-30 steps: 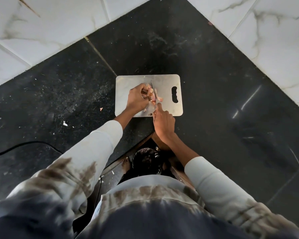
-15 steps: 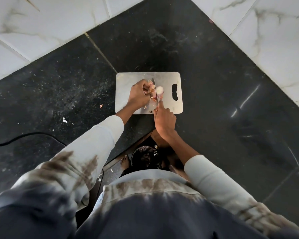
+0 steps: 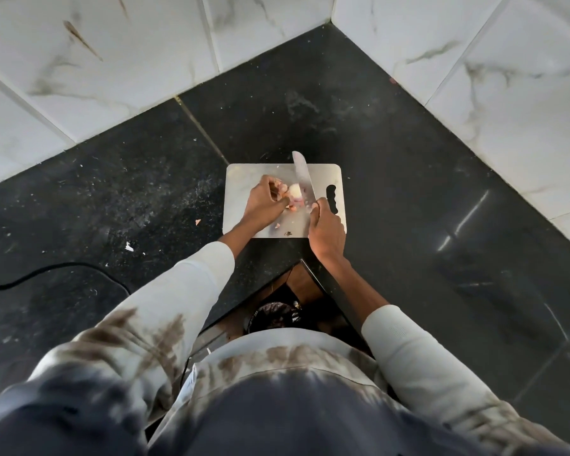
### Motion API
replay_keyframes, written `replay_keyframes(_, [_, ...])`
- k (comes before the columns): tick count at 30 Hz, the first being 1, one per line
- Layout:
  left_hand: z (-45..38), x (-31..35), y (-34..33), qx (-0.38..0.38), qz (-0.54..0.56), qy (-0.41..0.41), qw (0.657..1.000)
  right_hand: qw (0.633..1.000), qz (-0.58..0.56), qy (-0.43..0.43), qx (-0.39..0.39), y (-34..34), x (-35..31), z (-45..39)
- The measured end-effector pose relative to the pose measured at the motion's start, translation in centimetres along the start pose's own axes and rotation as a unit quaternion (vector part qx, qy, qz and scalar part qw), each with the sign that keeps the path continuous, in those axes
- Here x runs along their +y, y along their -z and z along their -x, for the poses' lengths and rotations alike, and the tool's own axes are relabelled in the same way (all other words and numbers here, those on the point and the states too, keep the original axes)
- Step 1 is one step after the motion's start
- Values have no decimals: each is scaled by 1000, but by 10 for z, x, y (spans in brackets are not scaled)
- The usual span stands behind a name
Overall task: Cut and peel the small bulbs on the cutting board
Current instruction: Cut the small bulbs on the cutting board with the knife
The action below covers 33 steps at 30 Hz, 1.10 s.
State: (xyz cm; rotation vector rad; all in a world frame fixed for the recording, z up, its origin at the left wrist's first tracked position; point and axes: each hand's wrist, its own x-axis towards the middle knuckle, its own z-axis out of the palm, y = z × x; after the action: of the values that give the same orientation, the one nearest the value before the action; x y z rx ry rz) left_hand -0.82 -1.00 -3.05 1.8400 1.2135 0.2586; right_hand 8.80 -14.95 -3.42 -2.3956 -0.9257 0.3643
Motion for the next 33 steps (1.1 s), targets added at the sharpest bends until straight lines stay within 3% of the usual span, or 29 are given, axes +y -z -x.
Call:
replay_keyframes(5, [2,0,4,-31,-2,-24,999,992,-101,-43,-55,0,-2,-20])
replay_keyframes(10, [-2,-8,7,-66,-1,-46,997,979,-155,-127,-45,-4,-2,-38])
replay_keyframes(18, [-6,-12,5,-71,9,-36,997,992,-53,11,-110,-7,-15,-52])
replay_keyframes(25, [-6,-10,7,-54,54,-3,997,998,-20,7,-63,-15,-18,-53])
replay_keyframes(33, [-13,-15,12,17,131,91,987,998,-35,-52,-26,-11,-17,-50])
